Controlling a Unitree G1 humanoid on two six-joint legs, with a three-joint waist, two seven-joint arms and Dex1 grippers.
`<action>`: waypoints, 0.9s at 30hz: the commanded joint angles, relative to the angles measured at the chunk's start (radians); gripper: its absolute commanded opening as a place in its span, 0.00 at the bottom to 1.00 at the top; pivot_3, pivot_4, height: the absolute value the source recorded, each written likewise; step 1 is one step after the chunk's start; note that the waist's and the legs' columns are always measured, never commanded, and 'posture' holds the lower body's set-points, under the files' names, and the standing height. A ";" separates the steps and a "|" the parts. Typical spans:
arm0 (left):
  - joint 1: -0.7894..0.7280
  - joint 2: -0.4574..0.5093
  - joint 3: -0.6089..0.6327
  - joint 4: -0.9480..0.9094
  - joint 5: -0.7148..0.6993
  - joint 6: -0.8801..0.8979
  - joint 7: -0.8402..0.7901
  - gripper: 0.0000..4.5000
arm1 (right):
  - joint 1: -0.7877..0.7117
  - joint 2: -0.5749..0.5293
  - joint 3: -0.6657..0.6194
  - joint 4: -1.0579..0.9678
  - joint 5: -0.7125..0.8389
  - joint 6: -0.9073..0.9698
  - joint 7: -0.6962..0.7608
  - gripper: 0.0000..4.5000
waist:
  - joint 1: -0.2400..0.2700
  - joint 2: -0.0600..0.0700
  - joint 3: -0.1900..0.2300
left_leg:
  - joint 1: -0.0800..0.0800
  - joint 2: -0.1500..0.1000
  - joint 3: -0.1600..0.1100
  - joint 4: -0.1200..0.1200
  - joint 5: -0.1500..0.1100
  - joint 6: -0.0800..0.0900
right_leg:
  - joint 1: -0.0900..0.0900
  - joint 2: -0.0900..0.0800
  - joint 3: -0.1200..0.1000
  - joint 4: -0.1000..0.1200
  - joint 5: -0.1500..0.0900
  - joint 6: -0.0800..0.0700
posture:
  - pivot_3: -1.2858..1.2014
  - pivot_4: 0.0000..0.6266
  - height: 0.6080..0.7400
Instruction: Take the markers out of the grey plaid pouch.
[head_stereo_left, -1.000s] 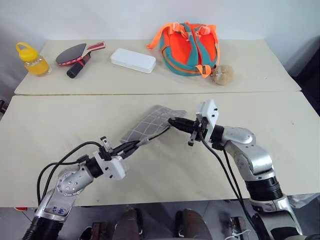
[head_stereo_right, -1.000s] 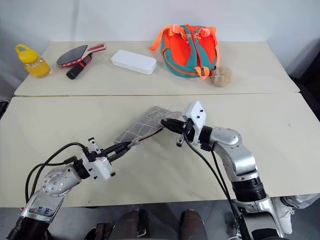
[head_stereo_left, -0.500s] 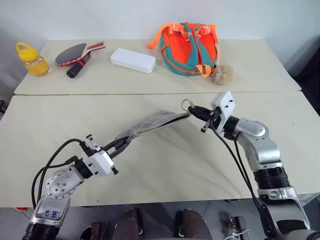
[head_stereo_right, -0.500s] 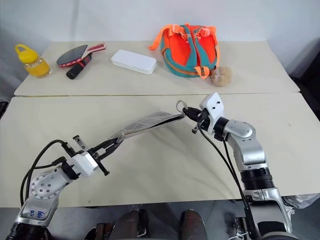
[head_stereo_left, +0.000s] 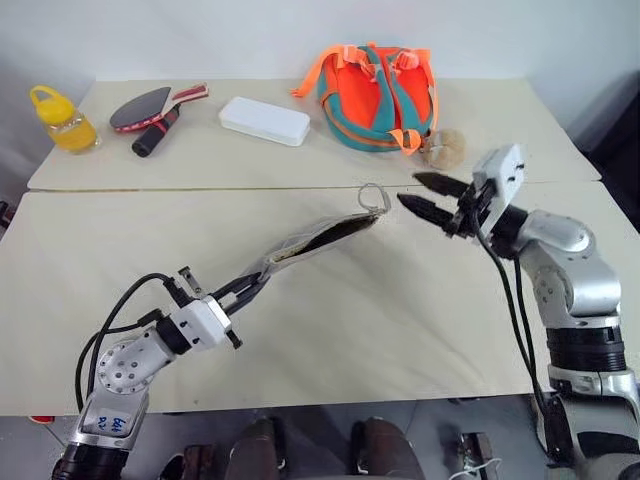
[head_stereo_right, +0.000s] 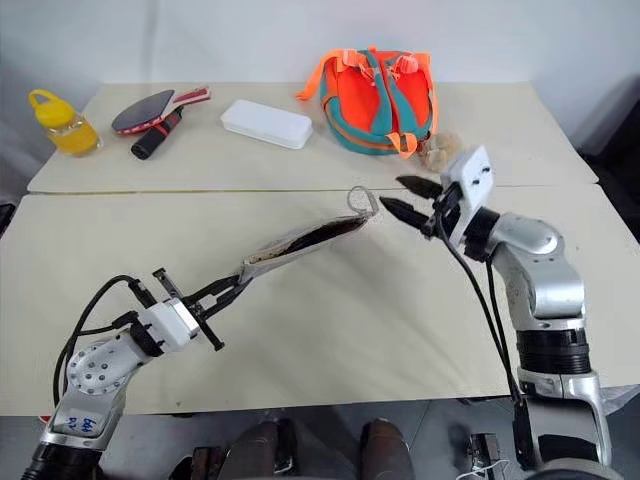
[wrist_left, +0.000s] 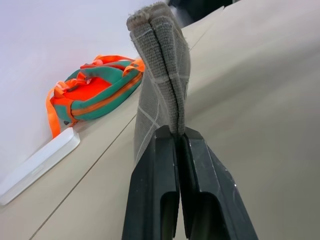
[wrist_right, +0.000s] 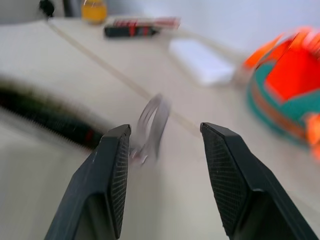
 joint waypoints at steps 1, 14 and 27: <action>-0.018 -0.008 0.008 -0.028 -0.032 0.004 -0.014 0.00 | -0.031 -0.005 0.013 -0.128 0.051 -0.003 0.046 0.47 | 0.003 0.000 0.000 | 0.000 0.000 0.000 0.000 0.000 0.000 | 0.000 0.000 0.000 0.000 0.000 0.000 | 0.52 0.24 1.00; -0.061 -0.028 -0.016 -0.040 -0.037 0.020 -0.056 0.00 | 0.059 -0.031 0.301 -0.126 -0.261 -0.301 0.144 0.01 | 0.005 0.000 0.000 | 0.000 0.000 0.000 0.000 0.000 0.000 | 0.000 0.000 0.000 -0.001 0.000 0.000 | 0.52 0.24 1.00; -0.167 -0.056 -0.095 0.000 -0.053 0.024 -0.146 0.00 | -0.023 -0.067 0.409 0.000 -0.508 -0.560 0.180 0.01 | 0.003 0.000 0.000 | 0.000 0.000 0.000 0.001 0.000 0.000 | 0.000 0.000 0.000 -0.001 0.000 0.000 | 0.52 0.24 1.00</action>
